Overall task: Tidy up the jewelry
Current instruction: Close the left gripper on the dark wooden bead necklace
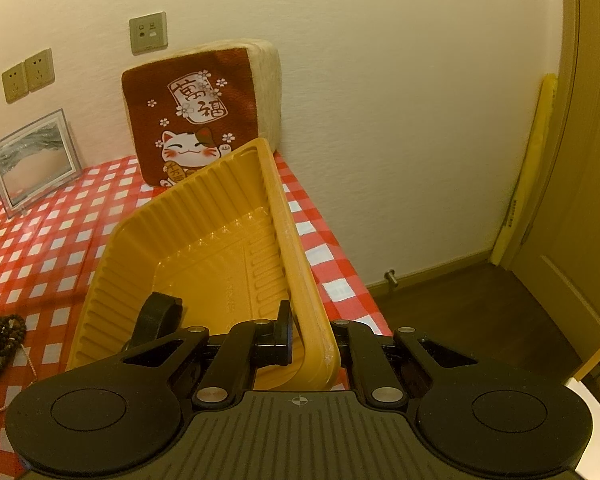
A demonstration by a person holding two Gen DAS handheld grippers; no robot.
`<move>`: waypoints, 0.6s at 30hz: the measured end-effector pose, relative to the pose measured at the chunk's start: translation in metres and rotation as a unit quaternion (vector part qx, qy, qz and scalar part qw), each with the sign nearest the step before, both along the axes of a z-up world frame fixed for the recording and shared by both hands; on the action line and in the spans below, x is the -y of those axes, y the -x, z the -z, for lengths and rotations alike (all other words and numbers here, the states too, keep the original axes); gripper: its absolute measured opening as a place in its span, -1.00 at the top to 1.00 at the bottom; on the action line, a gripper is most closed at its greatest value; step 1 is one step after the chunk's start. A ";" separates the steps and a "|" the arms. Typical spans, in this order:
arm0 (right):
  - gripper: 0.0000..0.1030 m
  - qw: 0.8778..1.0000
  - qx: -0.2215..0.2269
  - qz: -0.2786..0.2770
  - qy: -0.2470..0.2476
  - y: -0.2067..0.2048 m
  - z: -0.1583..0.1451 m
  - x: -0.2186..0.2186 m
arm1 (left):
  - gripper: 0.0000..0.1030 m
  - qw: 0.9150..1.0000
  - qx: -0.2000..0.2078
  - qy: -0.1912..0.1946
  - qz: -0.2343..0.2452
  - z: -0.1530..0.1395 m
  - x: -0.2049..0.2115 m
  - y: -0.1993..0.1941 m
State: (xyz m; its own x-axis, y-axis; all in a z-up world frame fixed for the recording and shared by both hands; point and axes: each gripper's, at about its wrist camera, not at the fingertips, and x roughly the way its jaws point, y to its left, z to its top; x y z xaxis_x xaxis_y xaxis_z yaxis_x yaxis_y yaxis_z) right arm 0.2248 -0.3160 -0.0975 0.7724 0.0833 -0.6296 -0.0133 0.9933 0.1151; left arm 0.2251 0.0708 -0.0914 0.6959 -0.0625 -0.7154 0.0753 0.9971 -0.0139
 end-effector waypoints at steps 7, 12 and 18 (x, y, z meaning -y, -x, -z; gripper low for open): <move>0.85 1.000 0.000 0.000 -0.002 0.001 0.000 0.000 | 0.84 0.999 -0.031 -0.002 -0.026 0.008 -0.015 0.012; 0.85 1.000 0.000 0.000 -0.003 0.002 0.000 0.000 | 0.74 0.999 -0.050 0.006 -0.008 0.020 -0.001 0.020; 0.85 1.000 0.001 -0.001 -0.003 0.002 0.000 -0.001 | 0.67 0.998 -0.062 0.003 0.008 0.032 0.017 0.011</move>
State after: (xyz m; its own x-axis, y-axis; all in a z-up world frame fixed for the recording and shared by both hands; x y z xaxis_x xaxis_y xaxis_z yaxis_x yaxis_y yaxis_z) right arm 0.2227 -0.3151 -0.0976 0.7730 0.0881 -0.6283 -0.0154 0.9926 0.1203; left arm 0.2139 0.0541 -0.1229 0.6002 -0.0773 -0.7961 0.0877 0.9957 -0.0305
